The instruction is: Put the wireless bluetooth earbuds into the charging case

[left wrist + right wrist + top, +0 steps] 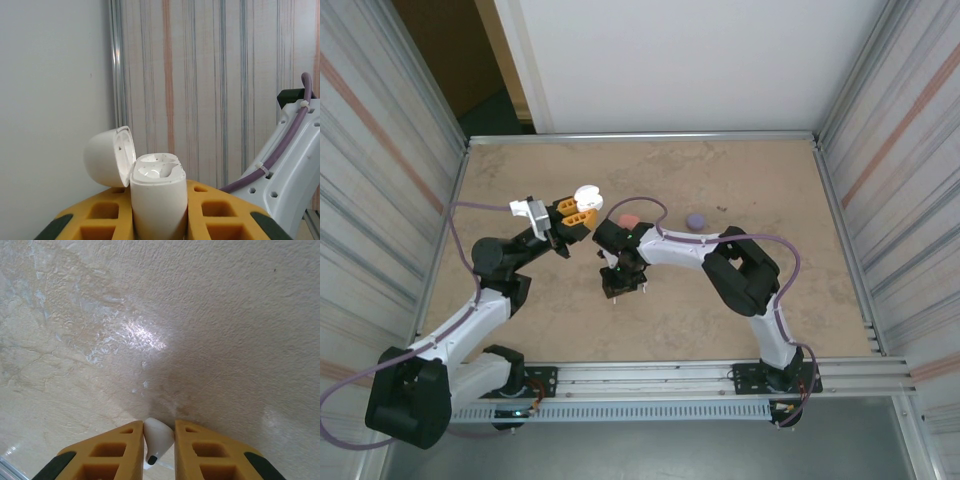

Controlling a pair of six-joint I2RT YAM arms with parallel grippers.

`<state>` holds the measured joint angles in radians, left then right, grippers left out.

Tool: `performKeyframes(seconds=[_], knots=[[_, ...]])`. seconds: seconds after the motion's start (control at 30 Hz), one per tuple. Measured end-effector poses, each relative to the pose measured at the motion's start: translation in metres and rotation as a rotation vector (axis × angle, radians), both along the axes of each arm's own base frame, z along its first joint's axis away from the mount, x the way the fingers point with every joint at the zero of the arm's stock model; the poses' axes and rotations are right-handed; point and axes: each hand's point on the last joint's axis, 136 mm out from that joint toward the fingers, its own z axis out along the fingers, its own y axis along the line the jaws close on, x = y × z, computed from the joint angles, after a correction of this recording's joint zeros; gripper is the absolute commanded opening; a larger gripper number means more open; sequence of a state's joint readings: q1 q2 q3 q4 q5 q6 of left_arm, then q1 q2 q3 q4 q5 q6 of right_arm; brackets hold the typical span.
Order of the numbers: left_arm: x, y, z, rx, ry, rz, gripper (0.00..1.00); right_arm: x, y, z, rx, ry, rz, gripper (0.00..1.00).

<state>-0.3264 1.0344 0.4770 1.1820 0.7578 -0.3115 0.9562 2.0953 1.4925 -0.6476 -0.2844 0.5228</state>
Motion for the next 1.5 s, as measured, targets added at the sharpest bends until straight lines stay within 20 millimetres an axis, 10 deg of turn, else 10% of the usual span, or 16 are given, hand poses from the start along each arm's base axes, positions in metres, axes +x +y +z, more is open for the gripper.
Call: performKeyframes(seconds=[0.63, 1.5], knots=[[0.000, 0.000, 0.000, 0.000, 0.000, 0.000, 0.00, 0.008, -0.024, 0.019, 0.049, -0.042, -0.001, 0.16], [0.009, -0.014, -0.012, 0.019, 0.034, -0.039, 0.00, 0.036, -0.100, 0.231, 0.399, -0.412, -0.024, 0.16]])
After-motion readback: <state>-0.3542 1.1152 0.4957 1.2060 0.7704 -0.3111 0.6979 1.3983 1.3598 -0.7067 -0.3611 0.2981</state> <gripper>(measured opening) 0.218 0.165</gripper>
